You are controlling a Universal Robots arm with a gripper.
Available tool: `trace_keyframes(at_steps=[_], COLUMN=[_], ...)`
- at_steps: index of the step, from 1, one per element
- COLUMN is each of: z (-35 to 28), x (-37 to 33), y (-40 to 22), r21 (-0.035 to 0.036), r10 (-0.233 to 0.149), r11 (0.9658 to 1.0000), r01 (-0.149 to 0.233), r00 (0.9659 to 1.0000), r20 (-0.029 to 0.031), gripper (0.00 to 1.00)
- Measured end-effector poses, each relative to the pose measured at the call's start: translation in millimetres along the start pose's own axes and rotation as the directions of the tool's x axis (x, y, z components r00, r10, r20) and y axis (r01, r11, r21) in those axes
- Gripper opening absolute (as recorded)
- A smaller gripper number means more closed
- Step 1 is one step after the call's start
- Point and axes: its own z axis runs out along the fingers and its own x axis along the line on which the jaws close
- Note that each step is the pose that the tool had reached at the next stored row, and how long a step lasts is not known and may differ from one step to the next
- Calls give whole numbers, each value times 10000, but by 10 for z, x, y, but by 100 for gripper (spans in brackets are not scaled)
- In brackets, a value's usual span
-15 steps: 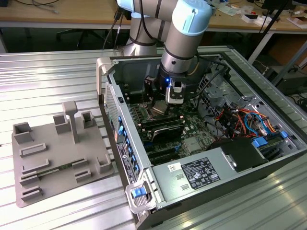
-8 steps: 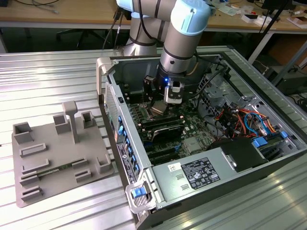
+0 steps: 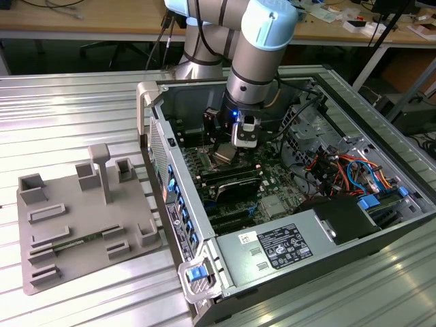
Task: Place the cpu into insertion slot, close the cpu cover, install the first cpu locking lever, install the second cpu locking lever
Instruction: 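Place the cpu into insertion slot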
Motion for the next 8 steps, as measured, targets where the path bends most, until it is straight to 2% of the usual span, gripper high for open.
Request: trace_keyframes(at_steps=[8], z=[3], x=[1], y=[-2], r21=[-1], r10=[161], r11=[9999], r01=[-161], r00=[9999], r20=[7], gripper=[55])
